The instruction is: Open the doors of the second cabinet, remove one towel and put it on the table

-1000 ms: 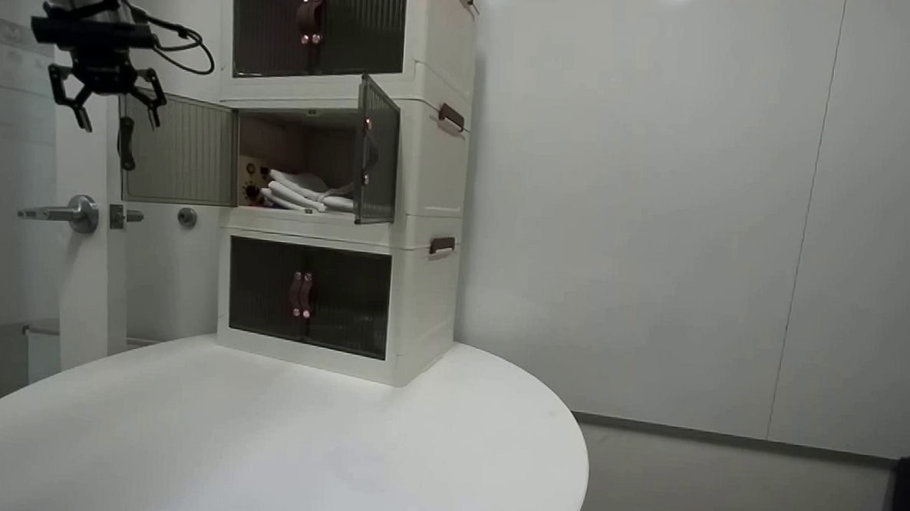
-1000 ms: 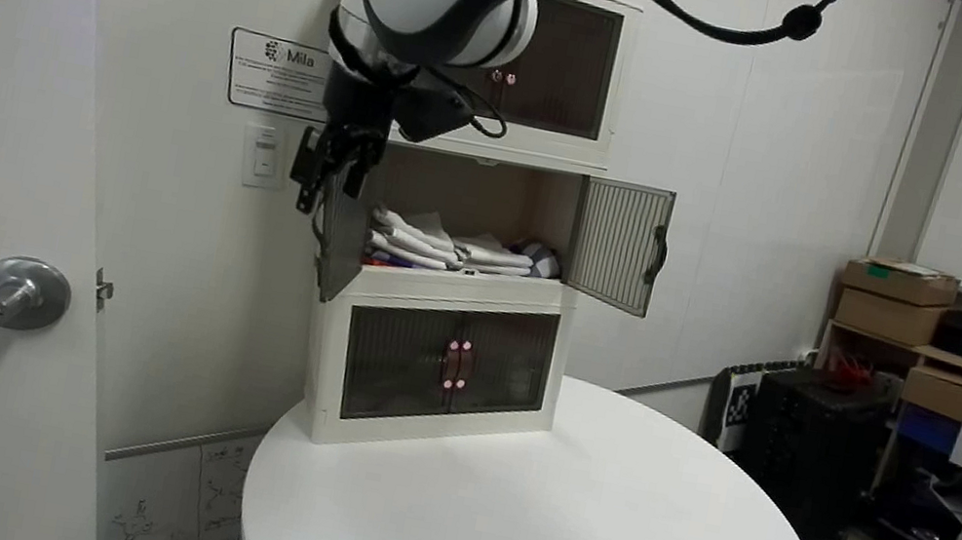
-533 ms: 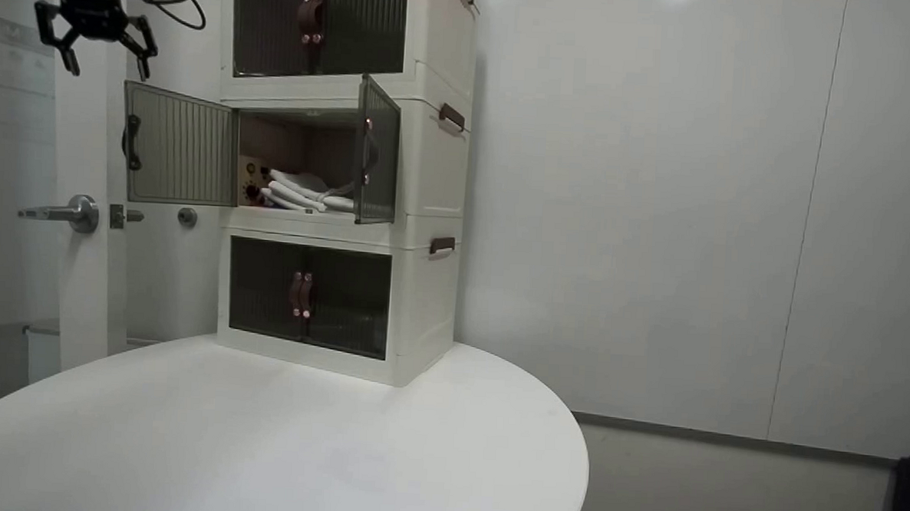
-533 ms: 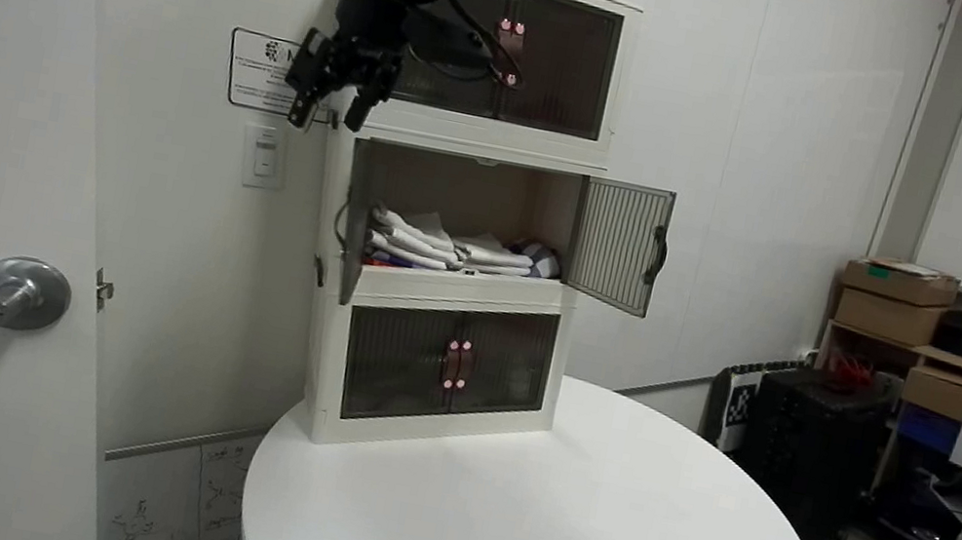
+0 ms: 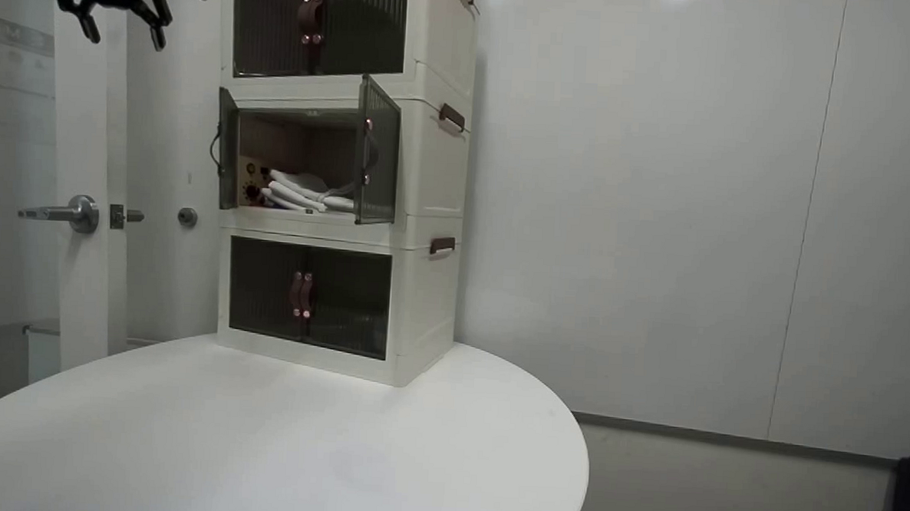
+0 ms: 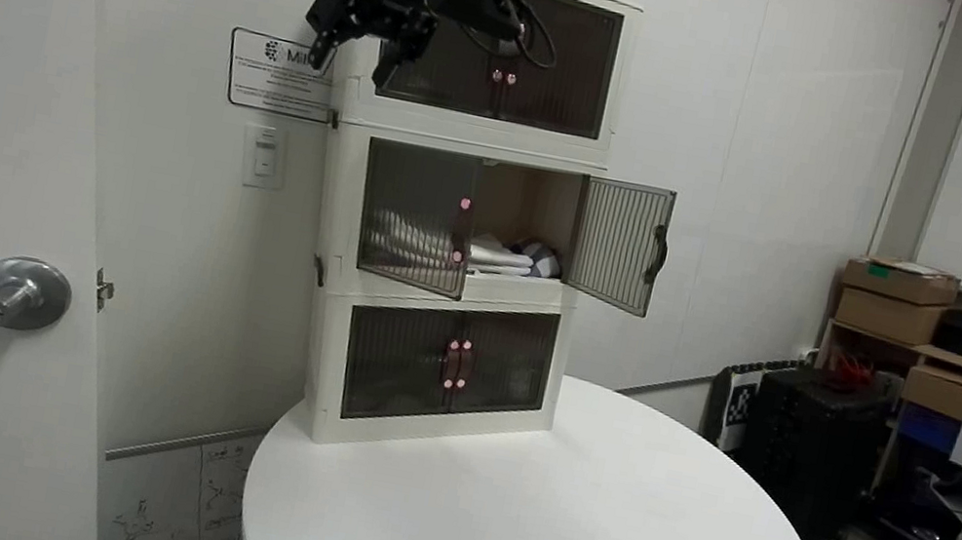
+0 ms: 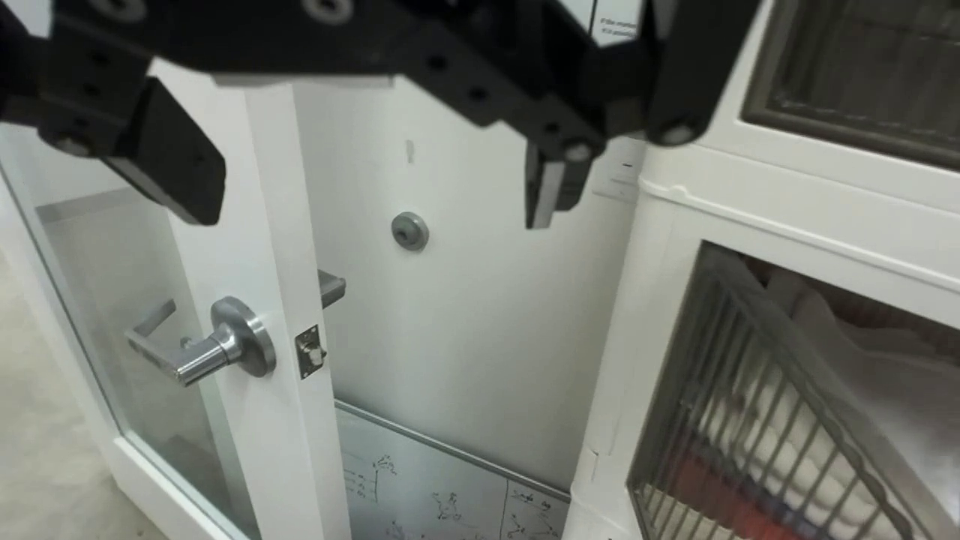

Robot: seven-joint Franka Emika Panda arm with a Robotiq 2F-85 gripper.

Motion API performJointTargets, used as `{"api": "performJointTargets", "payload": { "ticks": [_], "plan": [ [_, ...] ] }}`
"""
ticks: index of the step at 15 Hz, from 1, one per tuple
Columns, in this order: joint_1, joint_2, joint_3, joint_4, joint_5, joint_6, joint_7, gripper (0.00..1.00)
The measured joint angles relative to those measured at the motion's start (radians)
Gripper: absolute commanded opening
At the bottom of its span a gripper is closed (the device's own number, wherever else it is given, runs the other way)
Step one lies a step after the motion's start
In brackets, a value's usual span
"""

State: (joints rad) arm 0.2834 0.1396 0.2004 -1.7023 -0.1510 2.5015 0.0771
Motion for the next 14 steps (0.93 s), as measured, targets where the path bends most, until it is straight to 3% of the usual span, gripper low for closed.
{"api": "performJointTargets", "payload": {
  "ticks": [8,14],
  "plan": [
    [-0.09,-0.13,-0.076,-0.178,-0.175,0.057,0.277,1.0],
    [-0.159,-0.166,-0.091,-0.246,-0.219,0.06,0.309,1.0]
  ]
}}
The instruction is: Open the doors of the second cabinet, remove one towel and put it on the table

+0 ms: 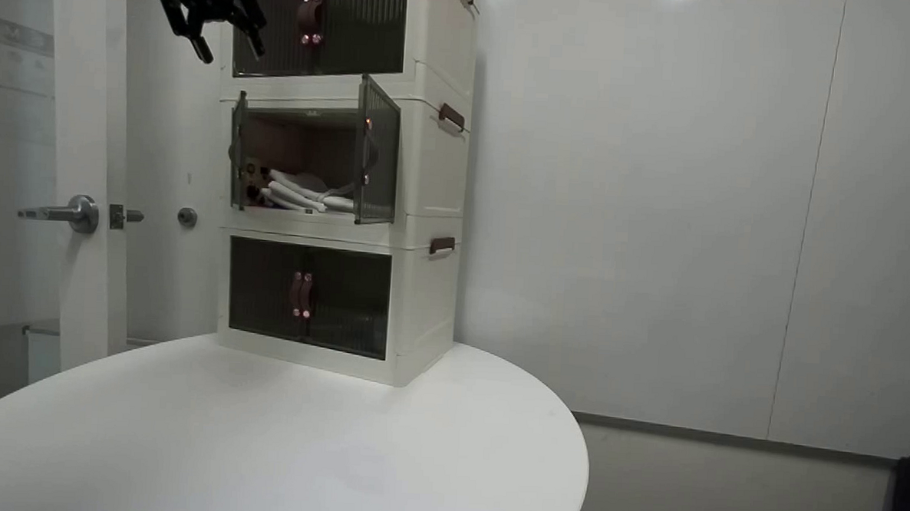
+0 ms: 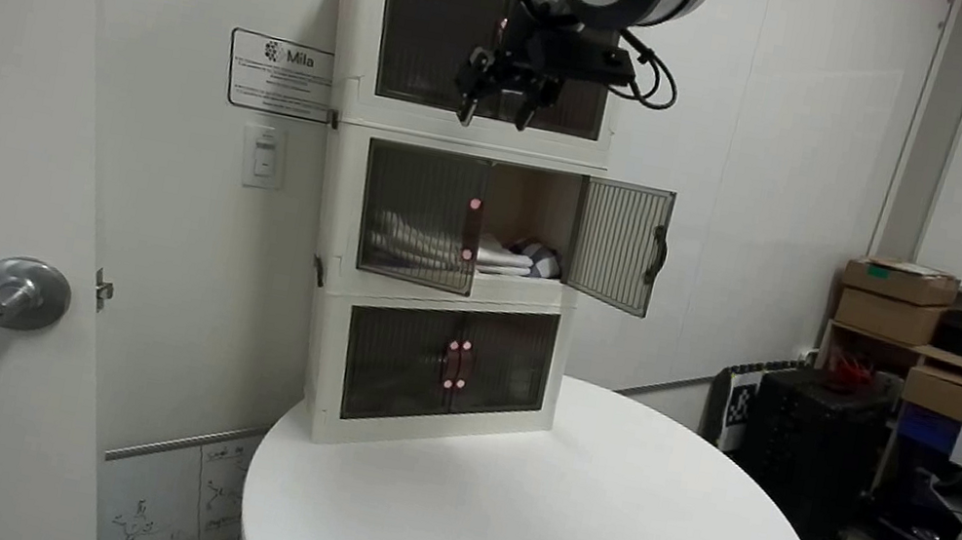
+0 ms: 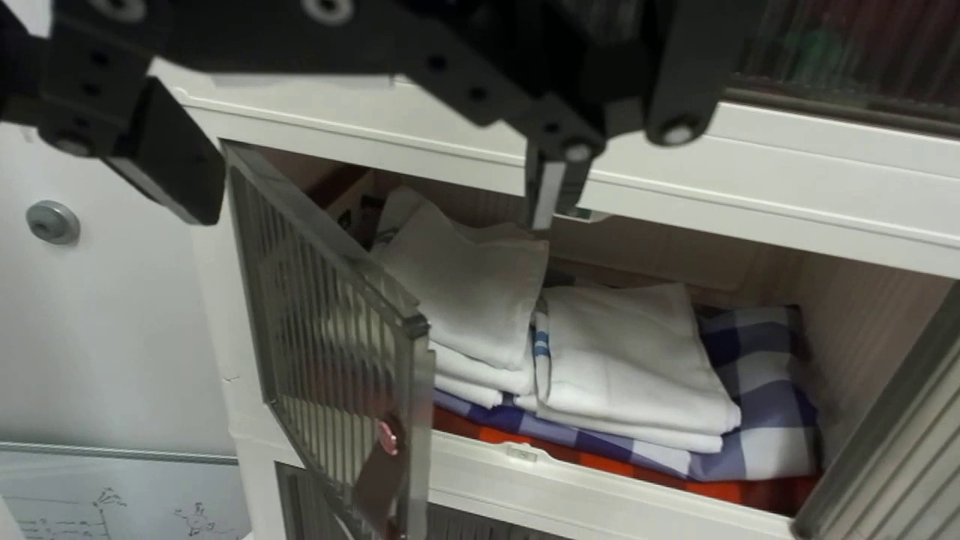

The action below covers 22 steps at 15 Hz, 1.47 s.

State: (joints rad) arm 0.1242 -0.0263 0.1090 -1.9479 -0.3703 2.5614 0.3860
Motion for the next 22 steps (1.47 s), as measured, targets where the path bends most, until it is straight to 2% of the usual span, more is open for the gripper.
{"api": "performJointTargets", "payload": {
  "ticks": [5,10,16,19,22],
  "plan": [
    [-0.044,-0.001,-0.024,-0.04,0.0,0.023,-0.099,1.0],
    [-0.08,0.003,-0.055,-0.069,0.0,0.019,-0.259,1.0],
    [-0.105,0.057,-0.082,-0.046,-0.005,-0.036,-0.476,1.0],
    [-0.107,0.116,-0.091,-0.004,-0.088,-0.067,-0.507,1.0],
    [-0.102,0.194,-0.107,0.052,-0.258,-0.081,-0.472,1.0]
  ]
}}
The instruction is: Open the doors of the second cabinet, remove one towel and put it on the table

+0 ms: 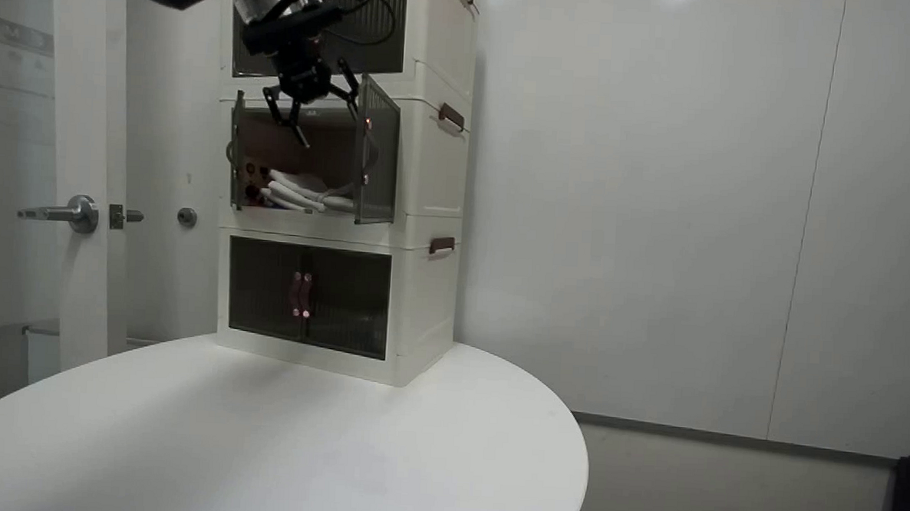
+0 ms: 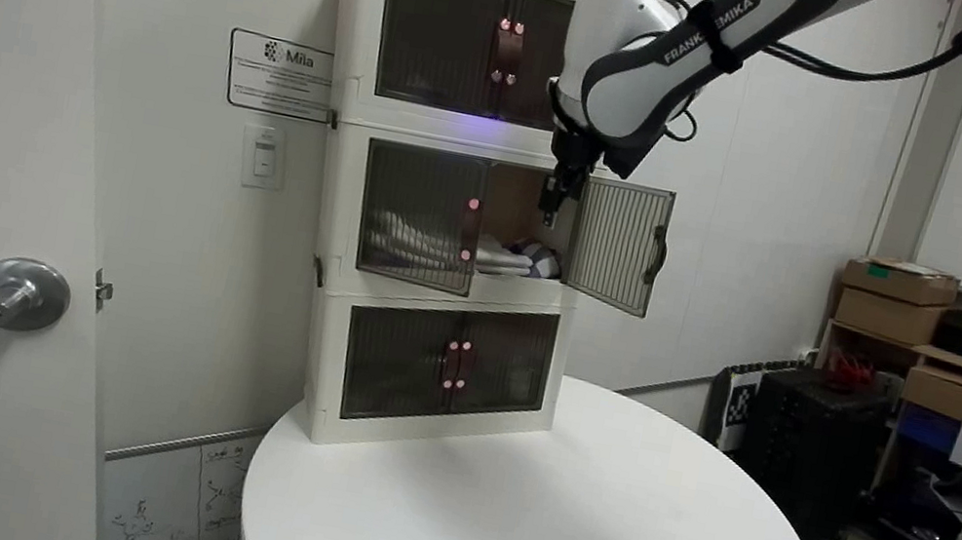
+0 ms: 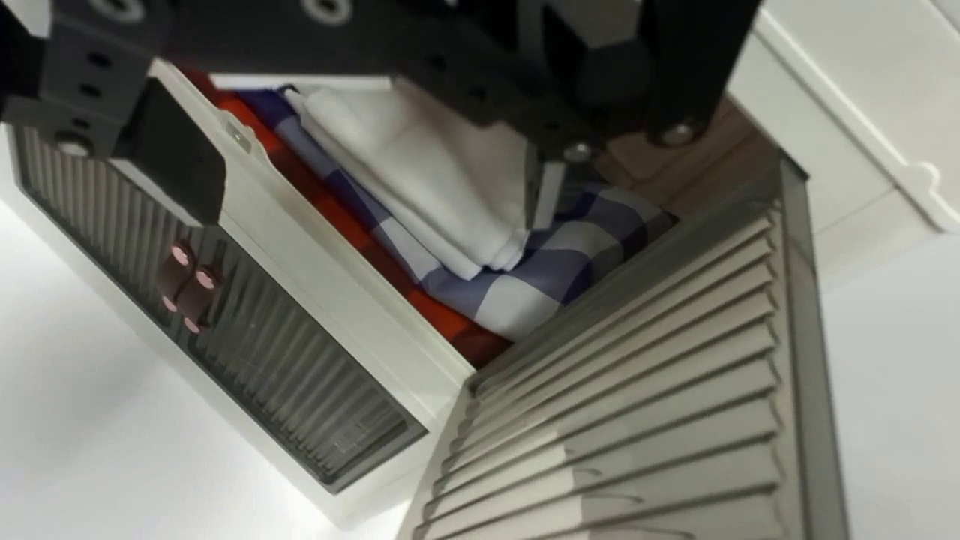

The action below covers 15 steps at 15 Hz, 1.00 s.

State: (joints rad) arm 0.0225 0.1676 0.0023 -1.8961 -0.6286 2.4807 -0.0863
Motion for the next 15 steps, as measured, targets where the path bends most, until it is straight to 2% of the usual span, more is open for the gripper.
{"api": "performJointTargets", "payload": {
  "ticks": [4,9,15],
  "plan": [
    [0.029,0.116,-0.02,0.081,-0.205,-0.008,0.085,1.0],
    [0.069,0.23,-0.022,0.159,-0.326,-0.01,0.135,1.0],
    [0.096,0.286,-0.029,0.216,-0.486,-0.001,0.247,1.0]
  ]
}}
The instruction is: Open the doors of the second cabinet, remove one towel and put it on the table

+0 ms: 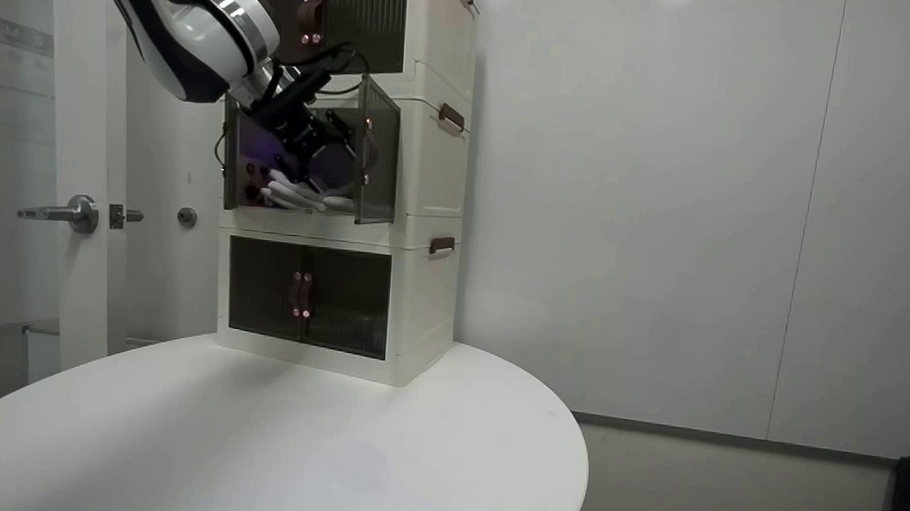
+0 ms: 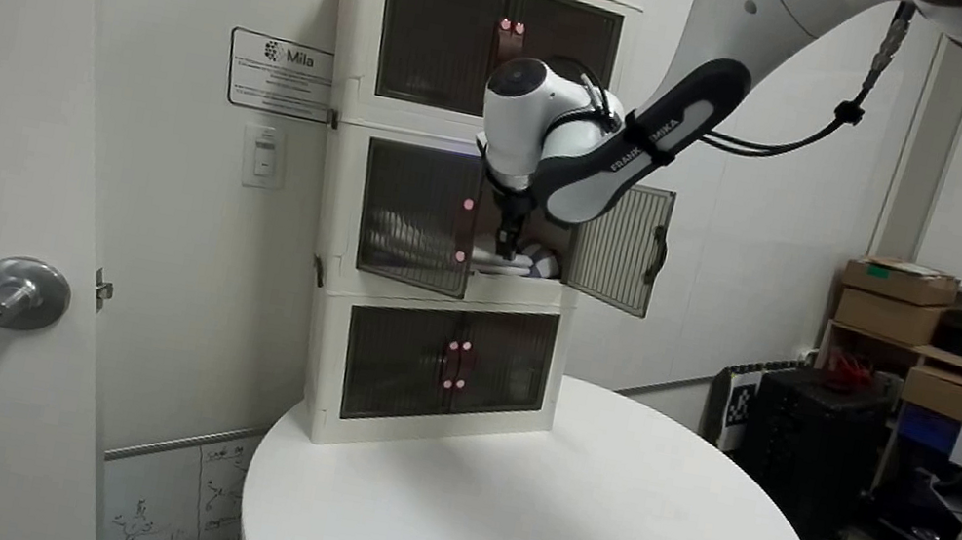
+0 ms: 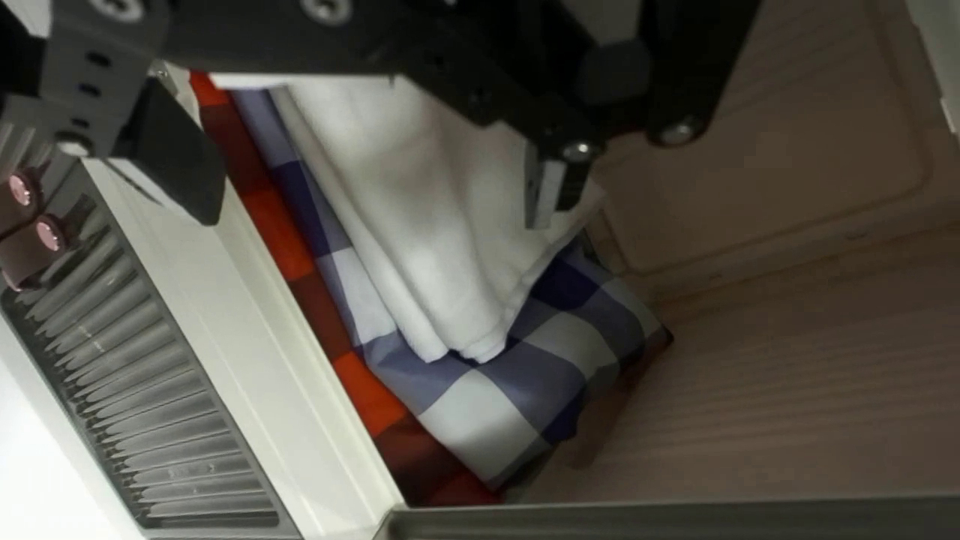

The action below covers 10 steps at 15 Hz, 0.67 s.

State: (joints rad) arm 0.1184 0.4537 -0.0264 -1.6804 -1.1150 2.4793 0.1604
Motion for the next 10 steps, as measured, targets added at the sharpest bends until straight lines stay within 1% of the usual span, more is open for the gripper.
{"api": "performJointTargets", "payload": {
  "ticks": [4,10],
  "plan": [
    [0.008,0.022,-0.002,0.02,-0.109,0.006,0.106,1.0],
    [0.011,0.065,-0.002,0.041,-0.171,0.025,0.179,0.99]
  ]
}}
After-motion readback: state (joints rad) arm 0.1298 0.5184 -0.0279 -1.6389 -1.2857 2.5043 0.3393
